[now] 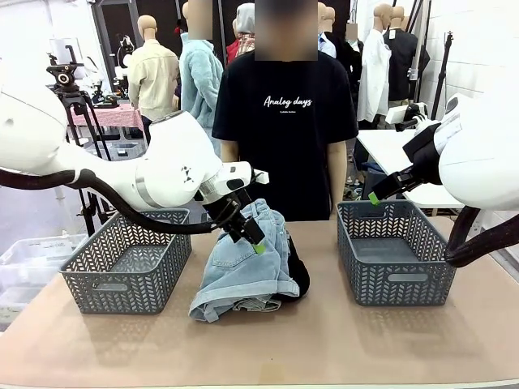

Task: Sort the tops and bottoms.
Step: Lift clothes from the center of the table with your left hand.

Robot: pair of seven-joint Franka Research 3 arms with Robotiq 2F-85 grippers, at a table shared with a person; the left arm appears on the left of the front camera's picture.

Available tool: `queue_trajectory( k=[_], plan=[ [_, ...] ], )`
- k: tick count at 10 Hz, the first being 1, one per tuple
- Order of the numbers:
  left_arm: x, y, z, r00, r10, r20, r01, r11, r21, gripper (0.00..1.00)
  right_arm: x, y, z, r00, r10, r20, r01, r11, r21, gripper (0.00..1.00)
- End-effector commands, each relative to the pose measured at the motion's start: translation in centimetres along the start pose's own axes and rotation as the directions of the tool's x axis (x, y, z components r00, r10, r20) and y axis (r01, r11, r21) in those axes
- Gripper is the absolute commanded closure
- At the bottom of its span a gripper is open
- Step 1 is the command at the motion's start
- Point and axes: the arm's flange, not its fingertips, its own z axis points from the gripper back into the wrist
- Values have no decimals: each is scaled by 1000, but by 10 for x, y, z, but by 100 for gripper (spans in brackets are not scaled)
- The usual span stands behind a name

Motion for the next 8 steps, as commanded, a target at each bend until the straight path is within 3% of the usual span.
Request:
queue_trajectory(
  k=[1,3,6,8],
  plan=[
    [7,4,-1,998,-19,57,18,1000,12,0,0,-1,-1,1000,-1,8,1,1000,3,0],
    [7,6,-7,998,-13,61,12,1000,25,0,0,-1,-1,1000,-1,8,1,1000,3,0],
    [13,8,-2,996,-46,83,33,988,148,0,0,-1,-1,1000,-1,8,1,1000,3,0],
    [16,15,-3,995,-25,94,11,989,150,0,0,-1,-1,1000,-1,8,1,1000,3,0]
  ],
)
